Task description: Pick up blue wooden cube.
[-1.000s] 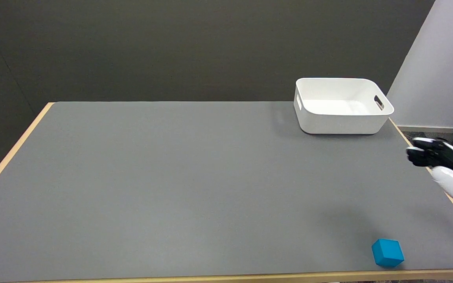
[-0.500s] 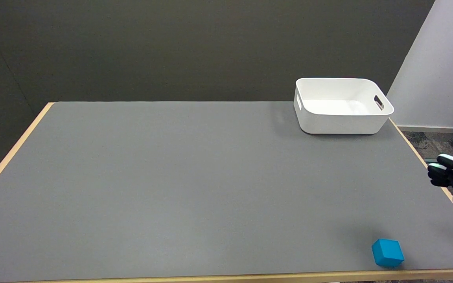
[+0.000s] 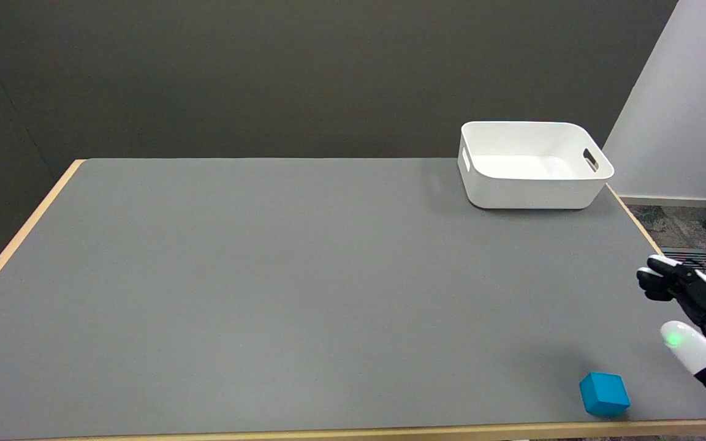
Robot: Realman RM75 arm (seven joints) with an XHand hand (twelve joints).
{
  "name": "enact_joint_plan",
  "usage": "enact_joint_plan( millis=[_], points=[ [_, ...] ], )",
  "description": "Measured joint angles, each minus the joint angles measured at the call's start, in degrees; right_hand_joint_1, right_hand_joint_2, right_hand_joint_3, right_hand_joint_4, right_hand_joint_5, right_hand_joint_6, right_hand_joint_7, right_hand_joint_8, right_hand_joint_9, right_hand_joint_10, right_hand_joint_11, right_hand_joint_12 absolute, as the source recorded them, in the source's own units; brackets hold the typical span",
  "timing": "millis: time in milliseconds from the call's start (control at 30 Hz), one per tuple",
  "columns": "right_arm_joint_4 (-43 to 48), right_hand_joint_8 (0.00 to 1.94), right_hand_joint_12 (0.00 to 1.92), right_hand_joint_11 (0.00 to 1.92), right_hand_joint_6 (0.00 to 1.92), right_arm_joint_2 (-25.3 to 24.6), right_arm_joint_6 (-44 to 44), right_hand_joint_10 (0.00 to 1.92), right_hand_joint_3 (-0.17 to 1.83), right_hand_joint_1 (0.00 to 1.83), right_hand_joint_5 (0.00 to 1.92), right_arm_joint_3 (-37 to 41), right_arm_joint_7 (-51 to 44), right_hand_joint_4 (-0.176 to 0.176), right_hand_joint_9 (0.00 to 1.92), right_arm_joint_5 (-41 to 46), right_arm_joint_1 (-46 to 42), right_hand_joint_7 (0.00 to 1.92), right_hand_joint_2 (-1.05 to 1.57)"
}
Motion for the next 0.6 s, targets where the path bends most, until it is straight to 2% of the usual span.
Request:
enact_joint_plan(
  millis=[600],
  points=[
    [6.95, 0.47, 1.30, 0.16, 0.52, -0.39, -5.93, 0.88, 0.88, 0.48, 0.28, 0.13, -9.53, 0.057, 0.33, -2.50, 1.12, 0.46, 0.55]
  ],
)
